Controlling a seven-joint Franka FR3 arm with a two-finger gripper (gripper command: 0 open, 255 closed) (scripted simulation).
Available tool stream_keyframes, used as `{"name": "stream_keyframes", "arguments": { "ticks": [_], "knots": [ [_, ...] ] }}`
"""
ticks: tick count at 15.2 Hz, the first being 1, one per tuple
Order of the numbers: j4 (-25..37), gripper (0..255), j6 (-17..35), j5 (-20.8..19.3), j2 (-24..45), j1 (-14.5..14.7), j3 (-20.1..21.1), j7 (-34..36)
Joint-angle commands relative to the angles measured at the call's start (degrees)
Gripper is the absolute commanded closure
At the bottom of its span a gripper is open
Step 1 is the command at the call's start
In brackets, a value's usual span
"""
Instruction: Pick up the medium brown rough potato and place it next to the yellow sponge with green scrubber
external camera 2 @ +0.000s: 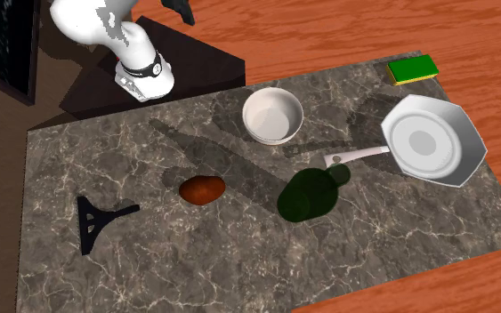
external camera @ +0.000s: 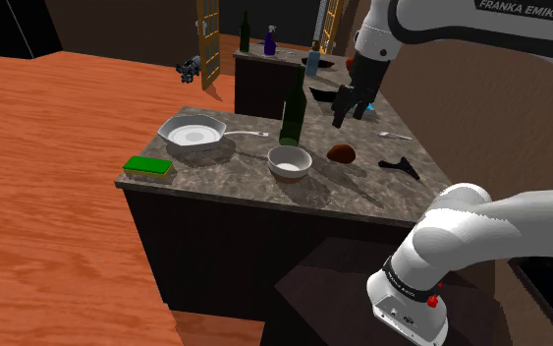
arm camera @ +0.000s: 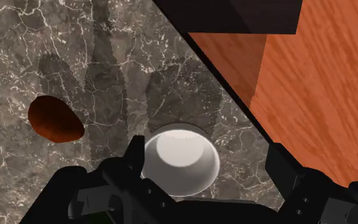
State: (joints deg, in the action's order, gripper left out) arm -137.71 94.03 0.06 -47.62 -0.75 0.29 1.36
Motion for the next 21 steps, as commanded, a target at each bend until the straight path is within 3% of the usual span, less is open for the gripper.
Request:
{"name": "stream_keyframes", "arguments": {
  "ticks": [1,7,13,17,21],
  "knots": [
    [0.0,0,0.0,0.0,0.0,0.0,0.0,0.0],
    [-1.9,0,4.0,-3.5,4.0,0.4,-11.4,-16.2],
    [0.4,0,8.2,-5.3,13.2,2.1,-22.5,-32.7],
    [4.2,0,10.6,-4.3,21.8,4.3,-29.8,-44.3],
    [9.5,0,12.2,-0.5,32.6,6.9,-36.7,-57.0]
  ]
}}
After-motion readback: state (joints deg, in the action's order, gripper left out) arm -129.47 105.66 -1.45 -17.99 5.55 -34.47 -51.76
